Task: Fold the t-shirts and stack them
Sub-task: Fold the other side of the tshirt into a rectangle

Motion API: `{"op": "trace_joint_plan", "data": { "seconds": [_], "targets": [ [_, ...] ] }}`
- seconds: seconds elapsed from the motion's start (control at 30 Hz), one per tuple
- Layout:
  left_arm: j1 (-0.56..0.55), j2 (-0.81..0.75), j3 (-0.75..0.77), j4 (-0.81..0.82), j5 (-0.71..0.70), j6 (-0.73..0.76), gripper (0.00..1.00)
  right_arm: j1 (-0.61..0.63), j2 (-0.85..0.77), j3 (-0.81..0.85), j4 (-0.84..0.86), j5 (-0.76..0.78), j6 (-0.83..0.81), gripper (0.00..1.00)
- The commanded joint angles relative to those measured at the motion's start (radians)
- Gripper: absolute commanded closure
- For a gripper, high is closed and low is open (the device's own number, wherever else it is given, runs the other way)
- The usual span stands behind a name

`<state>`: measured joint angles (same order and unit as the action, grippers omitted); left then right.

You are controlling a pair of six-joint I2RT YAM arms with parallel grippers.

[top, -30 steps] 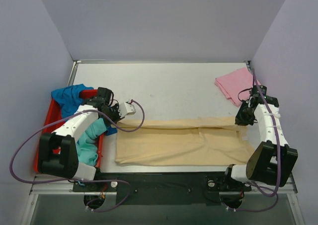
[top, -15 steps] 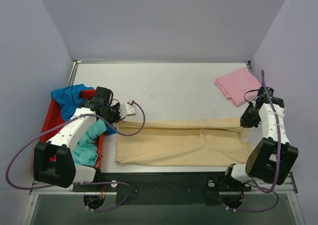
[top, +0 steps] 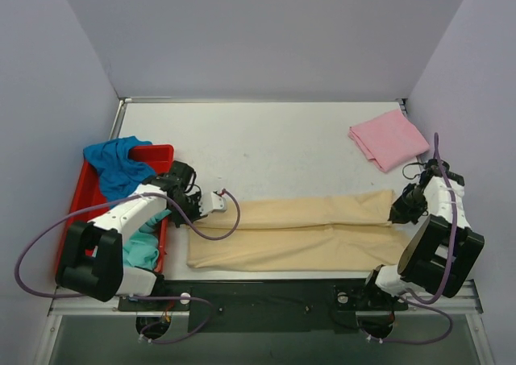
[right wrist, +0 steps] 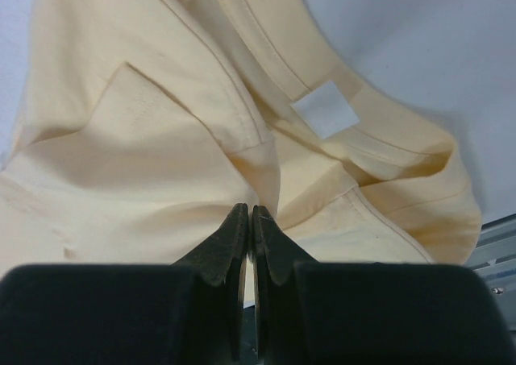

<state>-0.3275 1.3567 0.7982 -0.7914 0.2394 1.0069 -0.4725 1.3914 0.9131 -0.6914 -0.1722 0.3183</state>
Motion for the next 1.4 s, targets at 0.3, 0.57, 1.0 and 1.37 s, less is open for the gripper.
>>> {"op": "trace_joint_plan", "data": {
  "seconds": [0.3, 0.57, 1.0, 1.37],
  "targets": [
    [-0.007, 0.032, 0.021, -0.009, -0.022, 0.068, 1.00, -0.021, 0.064, -0.051, -0.028, 0.057, 0.015, 1.00],
    [-0.013, -0.014, 0.033, -0.051, 0.006, 0.110, 0.94, -0.025, 0.023, -0.045, -0.034, 0.120, 0.028, 0.95],
    [0.030, -0.036, 0.289, -0.401, 0.271, 0.231, 0.40, 0.093, -0.316, 0.061, -0.014, 0.237, 0.134, 0.58],
    [-0.059, 0.186, 0.190, 0.083, -0.004, -0.202, 0.74, 0.330, -0.095, 0.038, 0.085, 0.181, 0.117, 1.00]
  ]
}}
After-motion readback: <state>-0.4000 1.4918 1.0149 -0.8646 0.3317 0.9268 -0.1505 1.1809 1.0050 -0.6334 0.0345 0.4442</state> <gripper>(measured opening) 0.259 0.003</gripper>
